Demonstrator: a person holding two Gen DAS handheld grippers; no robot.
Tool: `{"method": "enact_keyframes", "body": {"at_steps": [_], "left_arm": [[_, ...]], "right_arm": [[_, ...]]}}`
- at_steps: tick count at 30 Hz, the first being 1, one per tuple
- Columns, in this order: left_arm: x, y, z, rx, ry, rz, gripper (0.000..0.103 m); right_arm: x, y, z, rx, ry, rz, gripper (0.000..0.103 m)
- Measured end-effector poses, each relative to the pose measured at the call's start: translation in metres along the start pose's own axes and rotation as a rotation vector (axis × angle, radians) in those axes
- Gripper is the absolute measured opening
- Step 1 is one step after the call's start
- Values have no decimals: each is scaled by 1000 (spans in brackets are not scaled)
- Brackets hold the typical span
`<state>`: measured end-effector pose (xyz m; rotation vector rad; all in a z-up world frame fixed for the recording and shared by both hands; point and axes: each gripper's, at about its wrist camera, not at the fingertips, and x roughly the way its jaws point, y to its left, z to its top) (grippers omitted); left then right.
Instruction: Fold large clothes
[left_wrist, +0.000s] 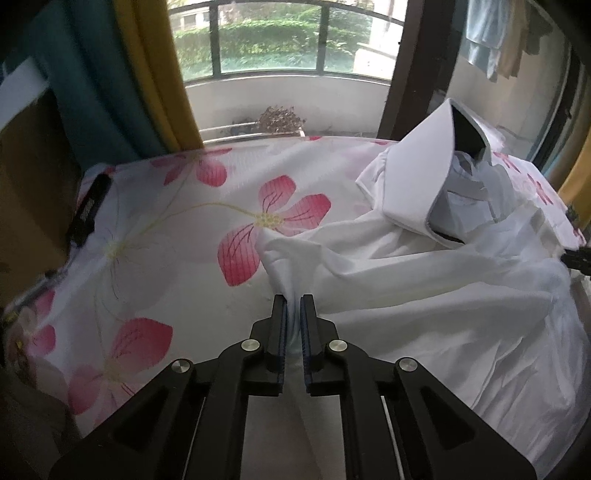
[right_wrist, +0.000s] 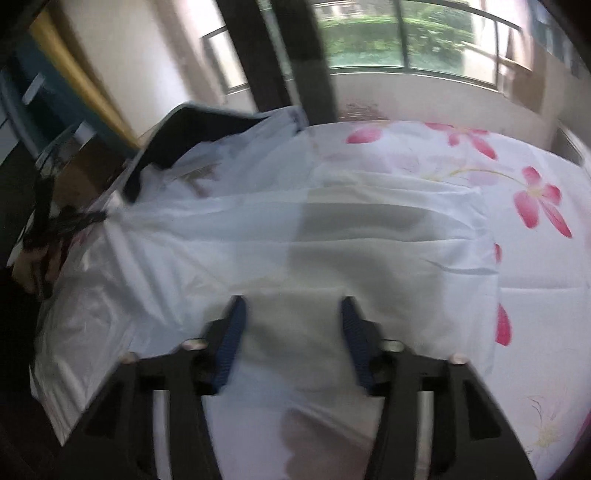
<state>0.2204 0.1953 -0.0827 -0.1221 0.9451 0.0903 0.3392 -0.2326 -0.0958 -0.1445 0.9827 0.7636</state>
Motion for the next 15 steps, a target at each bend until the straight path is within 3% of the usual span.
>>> {"method": "enact_keyframes", "body": {"at_steps": [1,5,9,12,15], "left_arm": [[1,0,-1,0,-3,-1,8],[-9,-2,0,12,-61,2,7],[-28,2,5,3,-144,23,4],[-33,3,8,-7,-169,27,3],[-33,3,10,-10,-177,34,3]], "right_arm": [[0,4,0,-20,2,-5,1],[-12,19,5,-84,-38,-49,2],[-48,41,22,-165,-183,-94,2],[-79,59,37,-235,-313,-160,2],[-90,65,45,-268,-379,-202,2]]}}
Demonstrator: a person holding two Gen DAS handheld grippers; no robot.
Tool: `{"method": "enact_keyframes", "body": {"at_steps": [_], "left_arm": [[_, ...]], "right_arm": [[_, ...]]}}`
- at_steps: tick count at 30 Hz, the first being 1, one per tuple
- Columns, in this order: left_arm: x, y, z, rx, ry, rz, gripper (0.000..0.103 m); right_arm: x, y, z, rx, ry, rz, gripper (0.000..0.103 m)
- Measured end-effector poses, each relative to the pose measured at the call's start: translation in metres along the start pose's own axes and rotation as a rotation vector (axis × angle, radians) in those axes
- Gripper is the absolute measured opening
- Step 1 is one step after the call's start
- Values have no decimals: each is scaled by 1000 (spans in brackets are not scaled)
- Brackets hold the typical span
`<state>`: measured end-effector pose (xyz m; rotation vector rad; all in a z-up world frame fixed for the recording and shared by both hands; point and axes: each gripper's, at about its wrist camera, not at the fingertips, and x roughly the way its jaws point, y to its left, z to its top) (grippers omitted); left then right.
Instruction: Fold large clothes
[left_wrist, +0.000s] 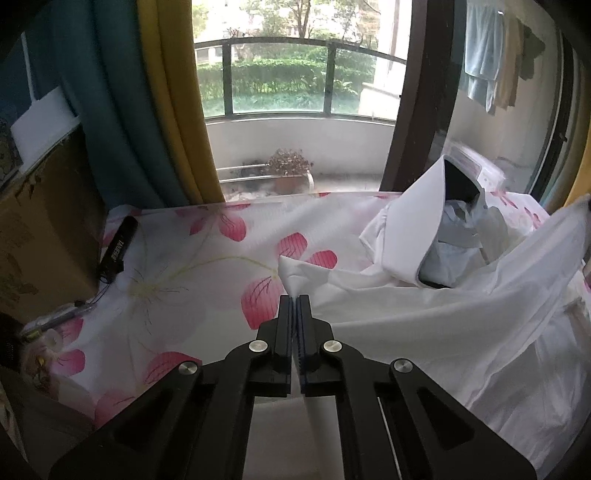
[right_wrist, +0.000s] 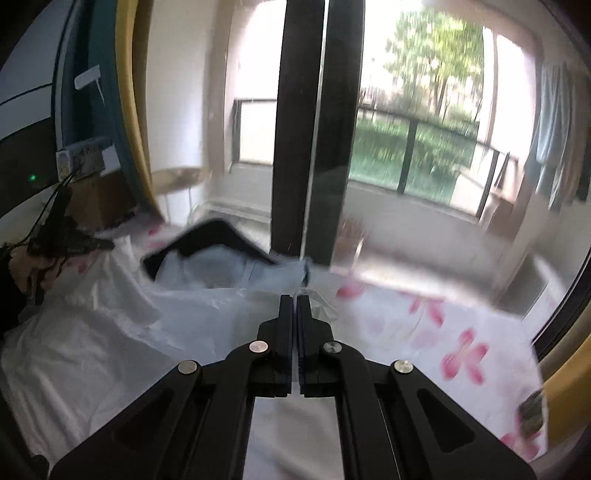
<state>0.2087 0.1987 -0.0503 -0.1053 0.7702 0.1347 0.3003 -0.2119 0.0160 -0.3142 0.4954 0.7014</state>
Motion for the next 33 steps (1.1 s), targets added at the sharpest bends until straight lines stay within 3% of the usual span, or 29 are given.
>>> {"method": "enact_keyframes", "body": {"at_steps": [3,7,10,12,14,16,18,20,24,28,33], "left_arm": [[9,0,-1,-5,31,11,3],[28,-1,-8,-22,115,-13,5],[29,-1,-13,-20,137,-21,18],[28,-2,-14,-19,143,-18,33],[25,-2,-10,-21,139,-7,38],[19,-5,-3,-26,115,-4,40],[10,-10,10,-37,80,-17,48],[3,-19,22,-33,53,-49,53],[3,-43,45,40,29,-105,53],[28,-67,54,82,100,-195,53],[49,-81,47,128,132,-183,53]], "right_arm": [[17,-10,-6,28,35,-21,2],[51,-20,-35,74,169,-47,2],[70,-26,-59,119,296,-36,3],[76,-28,-74,131,356,-34,3],[81,-29,-88,135,407,-26,5],[77,-32,-92,129,405,-30,12],[72,-37,-90,128,415,-48,41],[66,-41,-83,128,398,-66,61],[62,-46,-63,82,368,-75,63],[77,-48,-30,23,332,-67,64],[123,-37,3,-58,315,-5,64]]}}
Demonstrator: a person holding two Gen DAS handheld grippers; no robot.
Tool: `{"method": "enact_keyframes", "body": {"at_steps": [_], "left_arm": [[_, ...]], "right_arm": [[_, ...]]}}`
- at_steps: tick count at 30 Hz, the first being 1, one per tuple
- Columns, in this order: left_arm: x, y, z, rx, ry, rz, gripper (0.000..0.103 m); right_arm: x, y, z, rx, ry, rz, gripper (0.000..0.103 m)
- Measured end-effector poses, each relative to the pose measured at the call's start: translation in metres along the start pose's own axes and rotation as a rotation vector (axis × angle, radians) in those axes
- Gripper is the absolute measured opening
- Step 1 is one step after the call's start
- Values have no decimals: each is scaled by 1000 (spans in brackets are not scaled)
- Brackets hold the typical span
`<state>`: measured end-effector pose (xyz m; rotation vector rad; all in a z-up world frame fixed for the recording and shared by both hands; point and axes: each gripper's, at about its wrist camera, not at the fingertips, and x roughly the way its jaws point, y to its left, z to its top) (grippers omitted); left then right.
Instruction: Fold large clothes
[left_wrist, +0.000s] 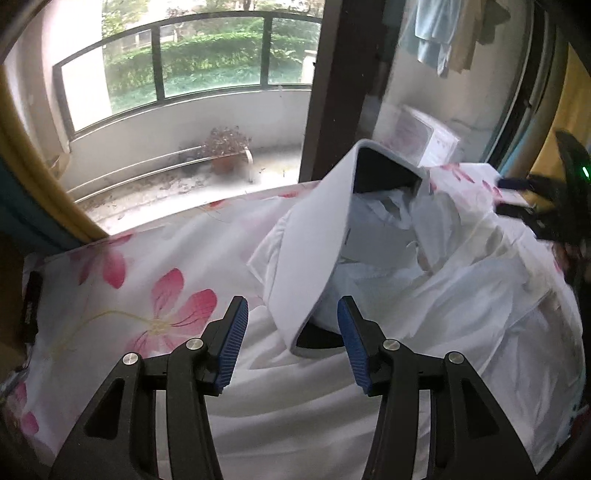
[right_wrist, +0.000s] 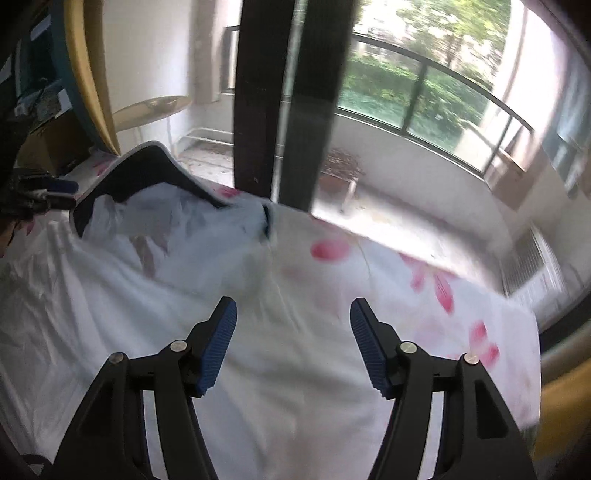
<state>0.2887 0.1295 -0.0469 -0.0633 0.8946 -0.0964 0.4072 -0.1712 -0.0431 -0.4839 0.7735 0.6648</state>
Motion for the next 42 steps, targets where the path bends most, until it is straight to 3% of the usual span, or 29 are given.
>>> {"method": "enact_keyframes", "body": {"at_steps": [7,13,17,18,19,20,21,27,31,34,42], "left_arm": [[15,16,-6,-19,30,65,53],[14,26,-9,-28,36,69,53],[15,24,-6,-9,27,79,53],[16,24,-6,-7,29,85,53],[18,25,-5,-8,32,89,53],[19,26,-4,-10,35,94,53],[21,28,-3,-15,35,97,53],[36,39,20,-60,23,61,53],[40,35,32,-64,32,11,53],[29,29,33,-47,39,-3,53],[-20,13,34,35,-27,-28,53]], "right_arm": [[67,20,49,-133,14,53,64],[89,39,70,-297,-17,35,64],[84,61,67,-479,-102,33,64],[83,67,64,-510,-113,14,59],[84,70,62,-528,-106,4,45],[85,72,60,-527,-92,-2,9],[86,71,58,-513,-78,-21,9],[63,64,32,-469,-104,-157,8],[57,67,12,-462,-64,-173,8],[56,61,5,-401,-37,-90,11],[49,35,14,-205,28,189,41]]}}
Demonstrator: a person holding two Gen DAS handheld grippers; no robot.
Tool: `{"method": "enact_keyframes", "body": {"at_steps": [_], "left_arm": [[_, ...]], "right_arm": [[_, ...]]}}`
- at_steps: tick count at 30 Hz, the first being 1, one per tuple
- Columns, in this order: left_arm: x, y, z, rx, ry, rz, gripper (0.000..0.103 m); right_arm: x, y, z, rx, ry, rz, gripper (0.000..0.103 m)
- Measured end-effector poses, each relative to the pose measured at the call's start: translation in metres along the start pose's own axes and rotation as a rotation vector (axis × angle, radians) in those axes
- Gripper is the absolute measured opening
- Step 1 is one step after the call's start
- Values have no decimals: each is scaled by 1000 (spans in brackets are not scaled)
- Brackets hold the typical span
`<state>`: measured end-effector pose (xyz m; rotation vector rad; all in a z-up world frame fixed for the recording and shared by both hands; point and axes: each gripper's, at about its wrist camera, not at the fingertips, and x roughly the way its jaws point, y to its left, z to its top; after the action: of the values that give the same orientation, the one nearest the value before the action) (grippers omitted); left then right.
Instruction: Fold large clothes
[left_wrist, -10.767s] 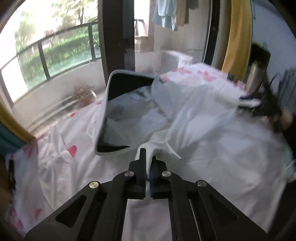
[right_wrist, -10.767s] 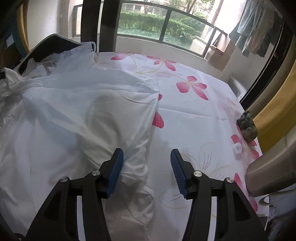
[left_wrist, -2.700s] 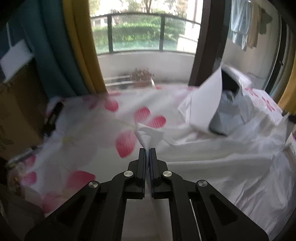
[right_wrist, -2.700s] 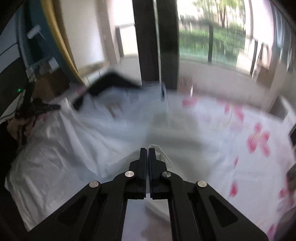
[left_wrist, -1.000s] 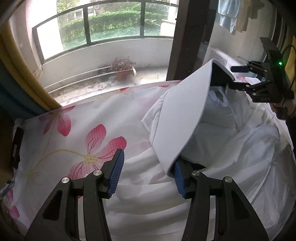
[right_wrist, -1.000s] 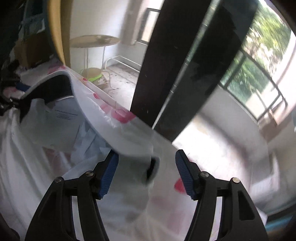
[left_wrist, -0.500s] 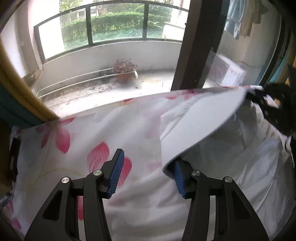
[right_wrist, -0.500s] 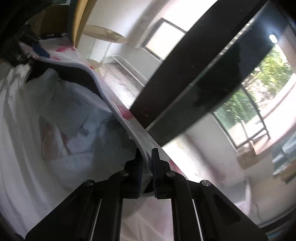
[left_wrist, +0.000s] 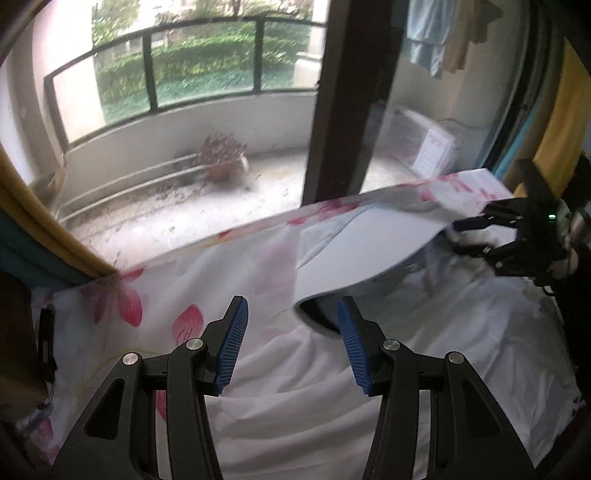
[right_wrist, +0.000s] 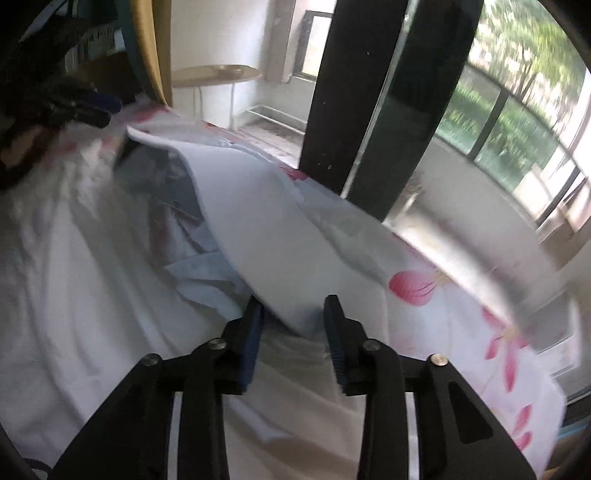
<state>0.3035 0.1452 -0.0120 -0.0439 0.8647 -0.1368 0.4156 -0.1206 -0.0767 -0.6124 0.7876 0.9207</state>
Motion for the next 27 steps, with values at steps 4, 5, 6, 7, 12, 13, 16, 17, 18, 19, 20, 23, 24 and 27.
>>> {"method": "enact_keyframes", "body": {"at_steps": [4,5,6,7,12,13,16,17,18,19,20,23,24,27], "left_arm": [[8,-4,12,-26,-57,-19,53],[18,-3,15,-45,-55,-26,53],[29,-2,17,-73,-46,-34,53],[38,0,18,-95,-35,-43,53],[81,5,6,-91,66,-90,53],[83,5,3,-84,72,-96,53],[87,7,-3,-65,89,-119,60],[88,8,-5,-63,94,-124,62],[90,10,-7,-68,103,-132,63],[91,11,-10,-70,103,-140,64],[90,11,-11,-62,95,-147,65],[89,9,-15,-31,107,-163,68],[88,9,-16,-26,115,-171,69],[85,9,-18,-32,128,-175,69]], "right_arm": [[-3,4,-6,-4,5,64,60],[-4,7,-14,-10,-1,71,62],[-3,9,-17,-11,-3,76,63],[-3,9,-19,-5,-1,86,63],[-12,-9,-25,71,-16,143,64],[-17,-15,-24,91,-24,148,64],[-29,-36,-18,147,-71,142,64],[-30,-45,-15,174,-87,136,64],[-30,-54,-13,203,-97,129,64],[-26,-62,-10,233,-102,118,64],[-21,-68,-8,251,-100,112,64],[-2,-76,-2,286,-58,114,64],[5,-76,0,284,-40,113,64],[26,-68,0,271,34,147,64]]}}
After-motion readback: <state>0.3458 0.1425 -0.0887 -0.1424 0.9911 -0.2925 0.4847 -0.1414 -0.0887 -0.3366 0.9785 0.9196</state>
